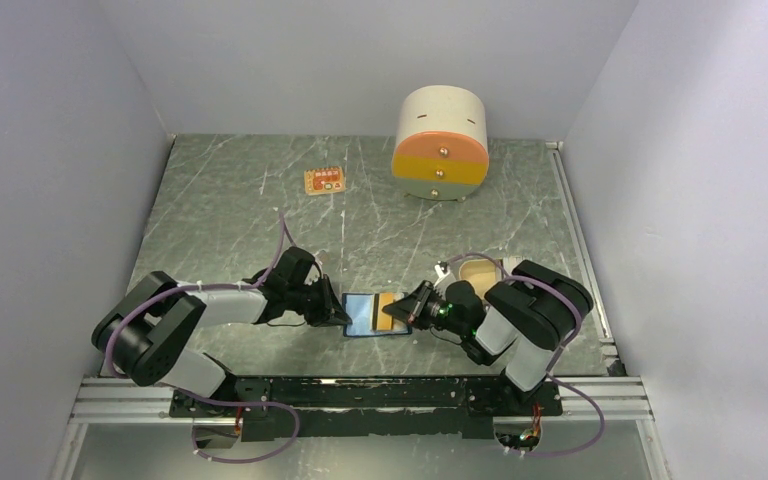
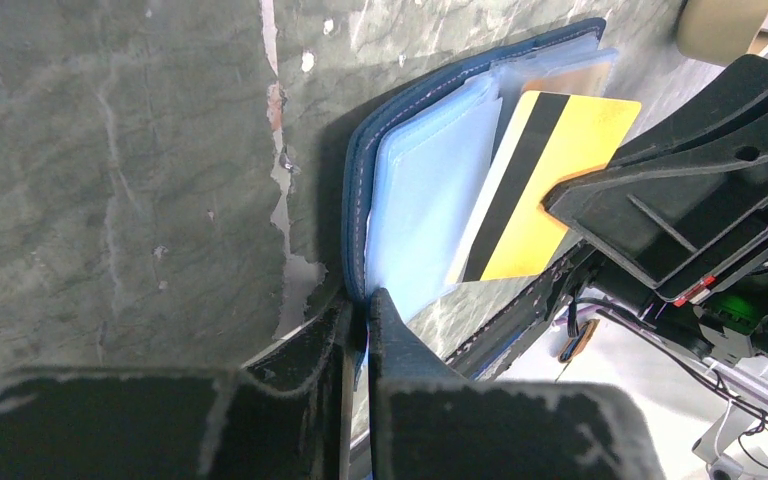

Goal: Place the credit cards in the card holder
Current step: Insert the credit card into the card holder.

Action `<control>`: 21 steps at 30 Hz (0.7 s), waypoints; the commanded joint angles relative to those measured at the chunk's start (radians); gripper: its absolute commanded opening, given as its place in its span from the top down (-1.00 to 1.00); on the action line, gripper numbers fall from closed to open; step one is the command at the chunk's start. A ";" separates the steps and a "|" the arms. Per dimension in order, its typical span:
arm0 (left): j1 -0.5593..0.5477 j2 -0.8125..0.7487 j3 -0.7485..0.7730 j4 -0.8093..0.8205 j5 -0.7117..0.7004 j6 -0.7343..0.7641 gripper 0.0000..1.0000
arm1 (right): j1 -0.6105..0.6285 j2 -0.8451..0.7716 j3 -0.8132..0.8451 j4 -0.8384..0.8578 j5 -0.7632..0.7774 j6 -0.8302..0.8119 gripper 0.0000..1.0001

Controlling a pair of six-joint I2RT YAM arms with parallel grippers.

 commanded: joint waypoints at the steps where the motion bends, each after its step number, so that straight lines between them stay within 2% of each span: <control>1: 0.003 0.010 -0.001 0.010 -0.005 0.016 0.79 | 0.003 0.020 0.012 0.060 0.011 -0.012 0.98; 14: 0.004 0.011 0.005 0.007 -0.009 0.015 0.80 | 0.006 0.111 -0.013 0.069 -0.065 0.023 0.94; 21: 0.004 0.013 0.004 0.005 -0.010 0.014 0.80 | 0.008 0.190 0.004 0.180 -0.098 0.002 0.87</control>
